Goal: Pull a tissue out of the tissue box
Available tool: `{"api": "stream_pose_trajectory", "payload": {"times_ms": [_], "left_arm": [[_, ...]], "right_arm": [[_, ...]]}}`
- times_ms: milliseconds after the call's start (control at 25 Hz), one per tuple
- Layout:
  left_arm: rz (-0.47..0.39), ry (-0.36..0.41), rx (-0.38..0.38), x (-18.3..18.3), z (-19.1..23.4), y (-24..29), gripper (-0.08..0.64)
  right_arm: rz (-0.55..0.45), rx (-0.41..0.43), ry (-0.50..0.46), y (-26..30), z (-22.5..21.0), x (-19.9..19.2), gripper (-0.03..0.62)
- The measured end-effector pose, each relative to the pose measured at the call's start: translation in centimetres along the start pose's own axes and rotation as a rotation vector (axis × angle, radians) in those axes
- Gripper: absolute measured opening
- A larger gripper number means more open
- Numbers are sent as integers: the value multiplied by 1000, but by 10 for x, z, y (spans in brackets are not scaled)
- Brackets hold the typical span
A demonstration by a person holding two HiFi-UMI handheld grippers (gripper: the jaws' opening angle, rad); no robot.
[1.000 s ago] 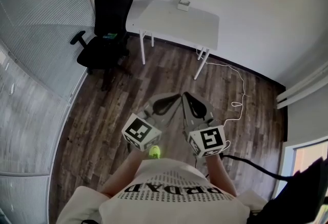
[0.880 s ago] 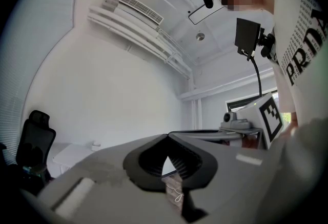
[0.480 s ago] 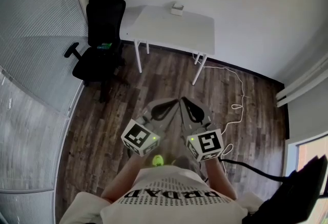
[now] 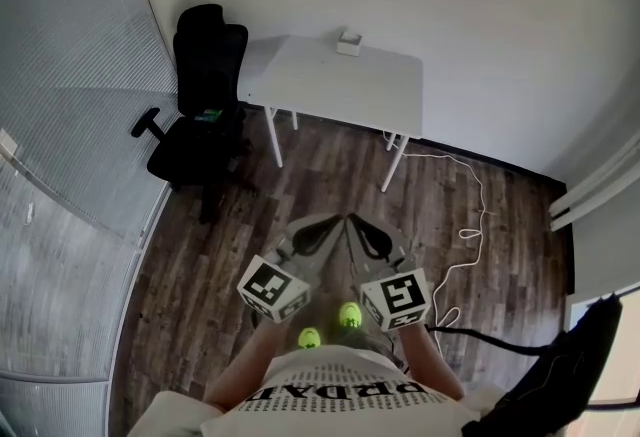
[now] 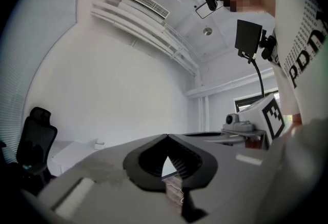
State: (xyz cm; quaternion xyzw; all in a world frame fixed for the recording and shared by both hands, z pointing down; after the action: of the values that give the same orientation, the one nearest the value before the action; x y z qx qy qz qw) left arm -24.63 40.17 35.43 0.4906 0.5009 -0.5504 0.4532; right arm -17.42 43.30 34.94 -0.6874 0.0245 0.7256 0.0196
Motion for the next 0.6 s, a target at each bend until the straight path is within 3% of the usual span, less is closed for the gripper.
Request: {"api": "stream_pose_trajectory", "payload": {"times_ms": [600], "left_arm": [[12,-32,49,-9,40,104,-9]], "right_arm": [[1,53,28,45,-105,-4,8]]}}
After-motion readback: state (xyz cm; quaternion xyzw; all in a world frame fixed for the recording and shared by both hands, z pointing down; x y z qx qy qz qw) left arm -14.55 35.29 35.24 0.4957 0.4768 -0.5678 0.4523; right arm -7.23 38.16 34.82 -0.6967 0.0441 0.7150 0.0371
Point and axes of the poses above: the fingertips, and each gripper's own axes: y forward along the fingers, z to its left, x out of its top, the point moved 5 cm from there along -y, backward along the fingers, and after that the axes turned 12 degrees about -x, right-handed, at the moved point
